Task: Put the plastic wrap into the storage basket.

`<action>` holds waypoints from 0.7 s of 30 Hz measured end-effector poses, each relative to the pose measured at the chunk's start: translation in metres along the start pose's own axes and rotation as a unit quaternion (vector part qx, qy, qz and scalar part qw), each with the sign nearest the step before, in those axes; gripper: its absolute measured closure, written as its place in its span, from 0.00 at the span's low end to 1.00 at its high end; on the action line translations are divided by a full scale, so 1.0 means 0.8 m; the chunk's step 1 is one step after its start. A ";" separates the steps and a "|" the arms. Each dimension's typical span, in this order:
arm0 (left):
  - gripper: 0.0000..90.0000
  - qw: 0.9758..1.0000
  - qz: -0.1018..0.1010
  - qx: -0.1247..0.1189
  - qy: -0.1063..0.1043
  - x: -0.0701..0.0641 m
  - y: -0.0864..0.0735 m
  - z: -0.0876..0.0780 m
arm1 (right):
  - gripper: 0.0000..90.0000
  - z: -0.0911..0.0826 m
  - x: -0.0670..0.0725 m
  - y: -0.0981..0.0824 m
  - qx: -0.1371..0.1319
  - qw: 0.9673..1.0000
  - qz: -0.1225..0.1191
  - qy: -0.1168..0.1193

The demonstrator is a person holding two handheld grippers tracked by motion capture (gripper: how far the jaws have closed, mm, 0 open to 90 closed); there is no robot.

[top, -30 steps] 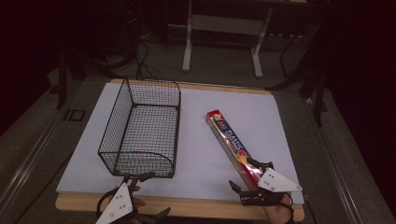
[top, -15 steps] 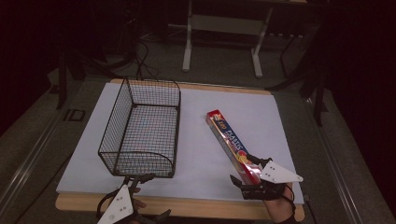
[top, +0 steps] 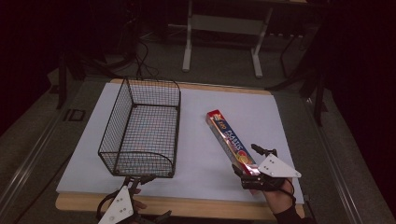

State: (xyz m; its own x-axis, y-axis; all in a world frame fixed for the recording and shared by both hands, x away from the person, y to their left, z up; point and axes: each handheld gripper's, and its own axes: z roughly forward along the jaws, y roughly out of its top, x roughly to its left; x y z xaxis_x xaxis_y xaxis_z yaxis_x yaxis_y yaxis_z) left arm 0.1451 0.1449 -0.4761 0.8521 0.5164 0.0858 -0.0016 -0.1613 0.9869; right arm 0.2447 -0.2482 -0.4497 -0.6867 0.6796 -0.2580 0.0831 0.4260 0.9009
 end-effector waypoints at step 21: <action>0.00 1.000 0.004 0.004 0.005 0.002 0.001 -0.002 | 0.10 0.042 -0.038 0.017 0.062 0.996 0.058 -0.023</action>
State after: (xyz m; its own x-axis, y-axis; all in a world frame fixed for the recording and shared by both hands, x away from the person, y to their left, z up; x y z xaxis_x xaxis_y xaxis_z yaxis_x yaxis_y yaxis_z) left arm 0.1456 0.1465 -0.4749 0.8469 0.5232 0.0952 -0.0039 -0.1729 0.9849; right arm 0.2912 -0.2432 -0.4415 -0.6344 0.7533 -0.1735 0.2500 0.4123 0.8761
